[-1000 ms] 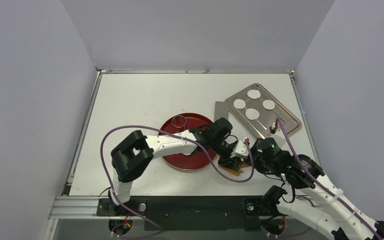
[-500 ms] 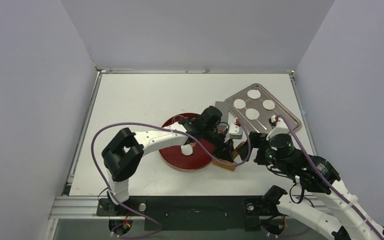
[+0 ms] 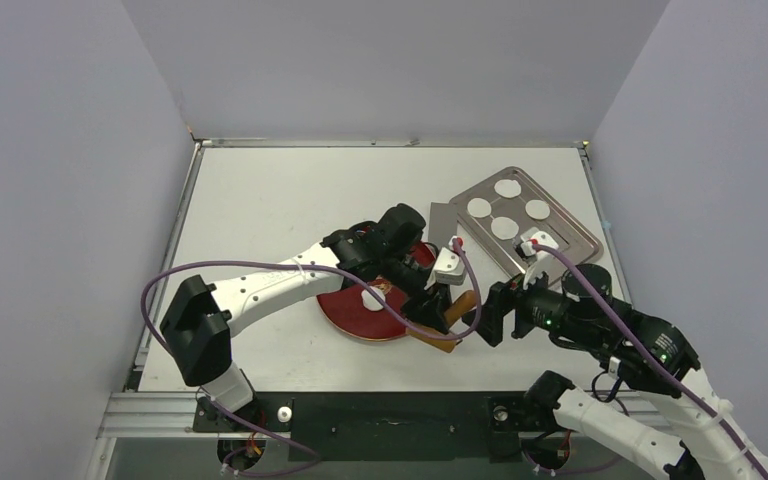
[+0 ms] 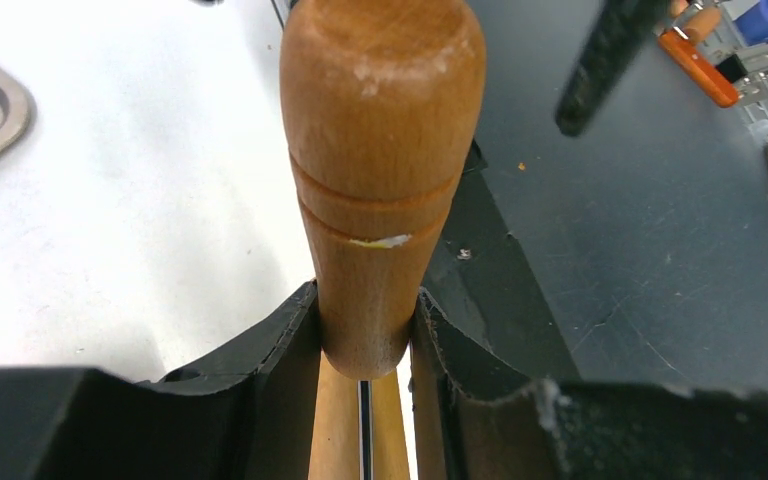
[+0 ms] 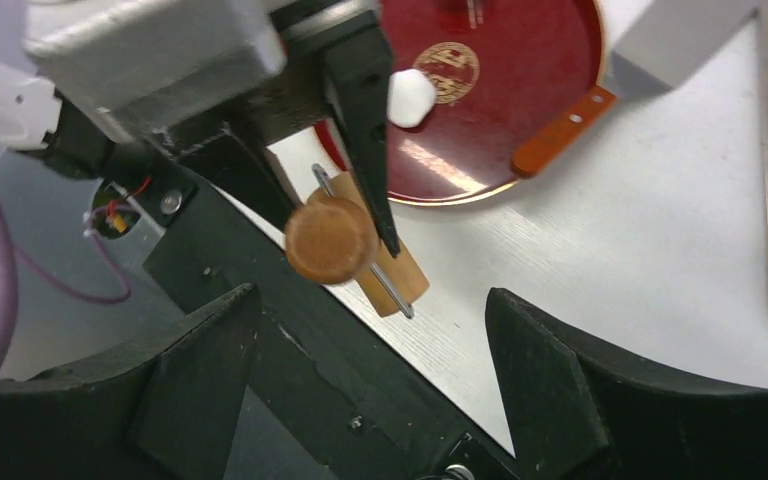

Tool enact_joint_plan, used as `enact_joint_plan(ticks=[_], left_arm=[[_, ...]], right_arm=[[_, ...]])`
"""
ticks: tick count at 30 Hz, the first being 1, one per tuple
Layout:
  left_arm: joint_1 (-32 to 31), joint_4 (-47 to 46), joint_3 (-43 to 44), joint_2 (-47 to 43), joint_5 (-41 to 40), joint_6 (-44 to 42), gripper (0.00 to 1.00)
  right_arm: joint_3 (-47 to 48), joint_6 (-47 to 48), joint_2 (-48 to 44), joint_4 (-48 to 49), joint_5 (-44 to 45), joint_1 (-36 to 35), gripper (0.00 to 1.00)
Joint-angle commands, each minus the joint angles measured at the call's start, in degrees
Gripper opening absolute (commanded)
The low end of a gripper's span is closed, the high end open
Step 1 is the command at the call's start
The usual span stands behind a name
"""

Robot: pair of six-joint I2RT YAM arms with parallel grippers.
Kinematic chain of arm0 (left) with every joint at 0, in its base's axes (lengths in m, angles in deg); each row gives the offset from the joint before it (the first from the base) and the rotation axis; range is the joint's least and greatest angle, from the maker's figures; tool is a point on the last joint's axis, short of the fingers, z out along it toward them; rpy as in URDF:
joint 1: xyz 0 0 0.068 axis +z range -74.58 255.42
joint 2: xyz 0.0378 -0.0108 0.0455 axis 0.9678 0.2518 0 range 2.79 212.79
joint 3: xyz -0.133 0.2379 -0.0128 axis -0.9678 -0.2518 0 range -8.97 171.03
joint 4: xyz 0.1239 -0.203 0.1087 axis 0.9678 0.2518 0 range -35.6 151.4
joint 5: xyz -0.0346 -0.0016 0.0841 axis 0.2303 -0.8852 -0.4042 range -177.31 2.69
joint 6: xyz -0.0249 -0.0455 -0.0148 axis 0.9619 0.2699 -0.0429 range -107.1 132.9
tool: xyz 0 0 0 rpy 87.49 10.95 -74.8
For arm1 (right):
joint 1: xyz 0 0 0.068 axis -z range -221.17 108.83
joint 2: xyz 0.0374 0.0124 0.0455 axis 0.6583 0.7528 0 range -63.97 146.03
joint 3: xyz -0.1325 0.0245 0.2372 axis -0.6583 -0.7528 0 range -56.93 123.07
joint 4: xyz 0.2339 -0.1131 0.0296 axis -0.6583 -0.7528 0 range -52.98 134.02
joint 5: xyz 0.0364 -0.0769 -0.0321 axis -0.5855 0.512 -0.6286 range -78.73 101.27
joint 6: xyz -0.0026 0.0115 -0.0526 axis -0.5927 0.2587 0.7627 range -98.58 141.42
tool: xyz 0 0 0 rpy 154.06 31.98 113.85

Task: Roll out the dumpling wrappers from the dough
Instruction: Pick up the rolling pin from the center of the board.

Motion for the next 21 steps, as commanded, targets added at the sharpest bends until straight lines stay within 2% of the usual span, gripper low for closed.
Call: enact_joint_plan(ticks=[1,4,6,7,14,18,21], left_arm=[[-0.4,1.8,2.0,-1.6,4.3,0.6,0.0],[-0.5,2.5,2.7,-1.6,4.2,0.7,0.0],[-0.7,2.7,2.5,-1.8,3.7,0.5,0.0],[-0.8,2.7,2.4,-2.0,3.5,0.5,0.0],[-0.8,2.6,2.3,-2.2,3.8,0.6,0.0],[-0.8,2.9,2.6,-2.0,3.8,0.6,0.0],[-0.8,3.2,3.2,-1.7,3.3,0.7,0.0]], right_arm=[[-0.2,7.8,4.2,6.5,-10.1,-0.4,0.77],[-0.6,9.4,6.1,9.4,-13.3,-0.4,0.77],[-0.5,10.5,6.6,10.6,-13.9,-0.4,0.71],[-1.0,11.1,6.8,11.8,-14.0,-0.4,0.64],[-5.9,11.6,7.9,14.5,-19.0,-0.6,0.59],[-7.2,11.4,6.7,14.5,-19.1,-0.6,0.43],[-7.5,11.0,6.2,14.7,-18.3,-0.6,0.39]])
